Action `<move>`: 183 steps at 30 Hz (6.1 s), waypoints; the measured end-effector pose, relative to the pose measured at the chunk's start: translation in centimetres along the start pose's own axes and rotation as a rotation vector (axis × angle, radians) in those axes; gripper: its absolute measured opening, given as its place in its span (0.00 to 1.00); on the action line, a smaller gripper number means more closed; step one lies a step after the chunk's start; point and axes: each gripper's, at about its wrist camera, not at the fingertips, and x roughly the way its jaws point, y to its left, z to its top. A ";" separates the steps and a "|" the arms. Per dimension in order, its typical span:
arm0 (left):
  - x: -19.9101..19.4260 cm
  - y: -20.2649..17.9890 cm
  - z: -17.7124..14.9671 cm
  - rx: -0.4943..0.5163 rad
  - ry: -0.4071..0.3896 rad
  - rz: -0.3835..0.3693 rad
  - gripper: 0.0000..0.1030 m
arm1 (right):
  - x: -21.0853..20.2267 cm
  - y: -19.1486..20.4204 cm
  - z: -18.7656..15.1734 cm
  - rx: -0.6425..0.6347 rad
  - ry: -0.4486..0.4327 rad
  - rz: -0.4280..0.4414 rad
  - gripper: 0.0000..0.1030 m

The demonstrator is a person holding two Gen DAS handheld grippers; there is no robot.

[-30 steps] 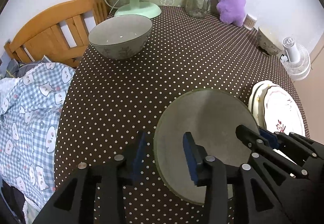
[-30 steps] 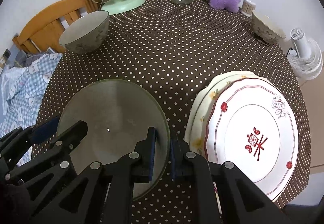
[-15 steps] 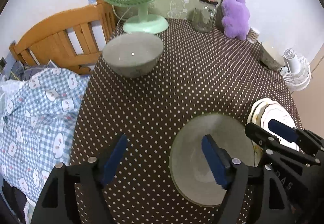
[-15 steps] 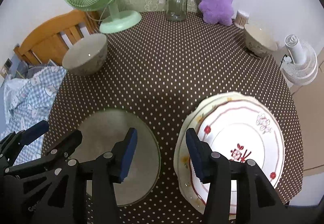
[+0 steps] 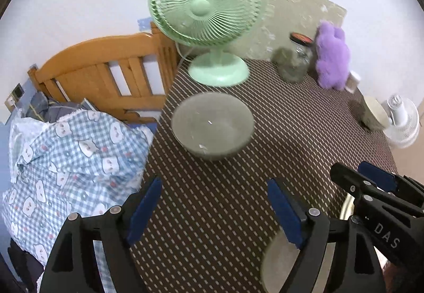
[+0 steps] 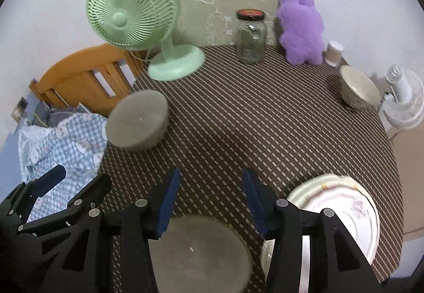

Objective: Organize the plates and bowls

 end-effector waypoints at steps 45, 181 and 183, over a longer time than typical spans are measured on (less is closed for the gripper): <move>14.2 4.3 6.6 0.046 0.105 0.006 0.23 | 16.6 7.3 8.0 -0.130 0.114 0.003 0.14; -1.3 -11.2 -3.4 0.109 0.103 -0.070 0.87 | -4.0 -9.6 -3.7 0.013 0.042 -0.072 0.74; -1.5 -12.5 -2.8 0.101 0.096 -0.077 0.87 | -4.3 -11.0 -3.0 0.019 0.038 -0.075 0.74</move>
